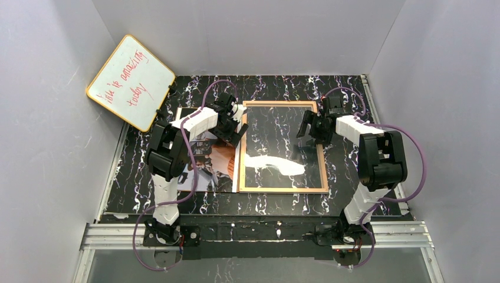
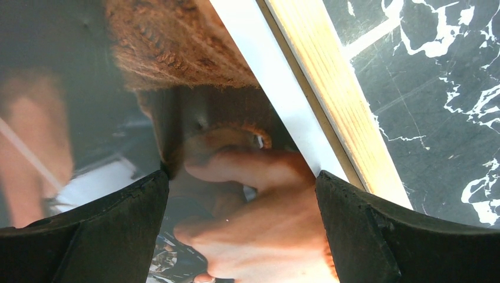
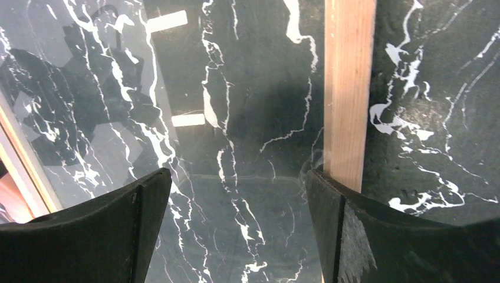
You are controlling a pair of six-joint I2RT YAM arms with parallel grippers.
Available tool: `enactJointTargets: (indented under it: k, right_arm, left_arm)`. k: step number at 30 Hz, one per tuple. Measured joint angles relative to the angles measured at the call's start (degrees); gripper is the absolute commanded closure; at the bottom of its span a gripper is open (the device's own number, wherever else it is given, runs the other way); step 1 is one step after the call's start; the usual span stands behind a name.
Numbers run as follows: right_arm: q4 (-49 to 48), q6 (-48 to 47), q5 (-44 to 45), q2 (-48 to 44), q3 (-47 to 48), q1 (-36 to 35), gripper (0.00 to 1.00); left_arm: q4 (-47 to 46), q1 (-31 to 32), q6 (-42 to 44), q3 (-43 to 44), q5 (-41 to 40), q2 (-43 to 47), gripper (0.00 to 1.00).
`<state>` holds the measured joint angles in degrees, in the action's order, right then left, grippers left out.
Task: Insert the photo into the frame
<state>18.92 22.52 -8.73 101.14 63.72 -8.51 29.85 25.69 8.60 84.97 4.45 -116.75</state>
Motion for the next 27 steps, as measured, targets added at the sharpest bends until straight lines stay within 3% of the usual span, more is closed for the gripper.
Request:
enactJointTargets:
  k: [18,27]
  right_arm:
    - [-2.08,0.48,0.13,-0.66,-0.83,-0.2,0.07]
    - [-0.63,1.57,-0.63,-12.39,-0.83,-0.15,0.02]
  left_arm:
    - [0.11,0.11,-0.13,0.17,-0.22,-0.11,0.07]
    - [0.7,1.36,-0.79,5.05,-0.74,-3.3,0.07]
